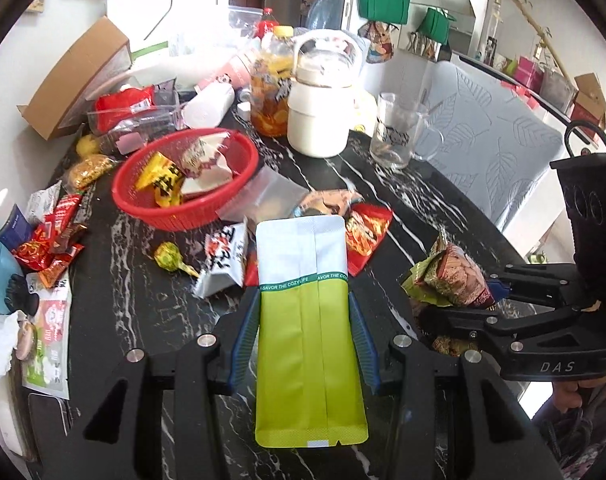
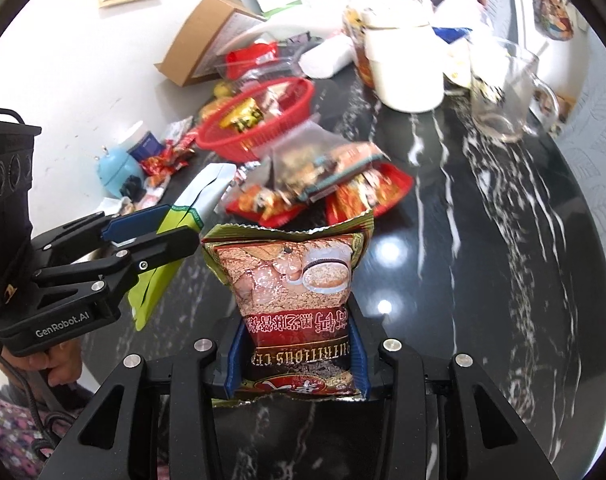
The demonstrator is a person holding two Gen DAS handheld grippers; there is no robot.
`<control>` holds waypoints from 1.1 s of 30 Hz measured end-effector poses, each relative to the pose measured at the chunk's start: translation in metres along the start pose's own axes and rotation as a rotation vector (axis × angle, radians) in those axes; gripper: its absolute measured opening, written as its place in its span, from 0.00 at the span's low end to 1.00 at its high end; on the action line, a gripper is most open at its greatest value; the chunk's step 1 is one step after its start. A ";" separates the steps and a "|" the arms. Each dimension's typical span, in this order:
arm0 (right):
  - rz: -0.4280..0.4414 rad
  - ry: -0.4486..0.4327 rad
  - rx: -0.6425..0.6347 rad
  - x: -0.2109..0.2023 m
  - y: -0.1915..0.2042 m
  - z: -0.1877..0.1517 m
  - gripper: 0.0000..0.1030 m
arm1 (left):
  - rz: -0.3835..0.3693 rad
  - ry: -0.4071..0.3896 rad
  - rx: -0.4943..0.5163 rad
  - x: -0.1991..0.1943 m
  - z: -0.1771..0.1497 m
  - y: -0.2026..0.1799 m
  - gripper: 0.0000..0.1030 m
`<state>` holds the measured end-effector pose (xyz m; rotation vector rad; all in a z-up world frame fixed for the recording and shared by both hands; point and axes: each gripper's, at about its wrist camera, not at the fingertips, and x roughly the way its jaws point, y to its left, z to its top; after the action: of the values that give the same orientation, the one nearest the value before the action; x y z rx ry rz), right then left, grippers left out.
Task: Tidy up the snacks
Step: 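Carry the green-white packet with the left gripper while the right gripper carries the nut bag toward the red basket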
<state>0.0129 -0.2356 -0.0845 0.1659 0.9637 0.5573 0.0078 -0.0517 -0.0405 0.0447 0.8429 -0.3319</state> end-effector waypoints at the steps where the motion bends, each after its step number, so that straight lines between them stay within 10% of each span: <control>1: 0.003 -0.004 -0.006 0.000 0.001 0.003 0.40 | 0.003 -0.009 -0.004 -0.002 0.002 0.002 0.42; 33: 0.000 -0.166 -0.263 0.005 0.057 0.155 0.40 | 0.111 -0.300 -0.085 -0.031 0.110 0.089 0.42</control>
<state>0.1204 -0.1672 0.0216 -0.0236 0.7220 0.6538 0.0954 0.0223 0.0477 -0.0368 0.5540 -0.1914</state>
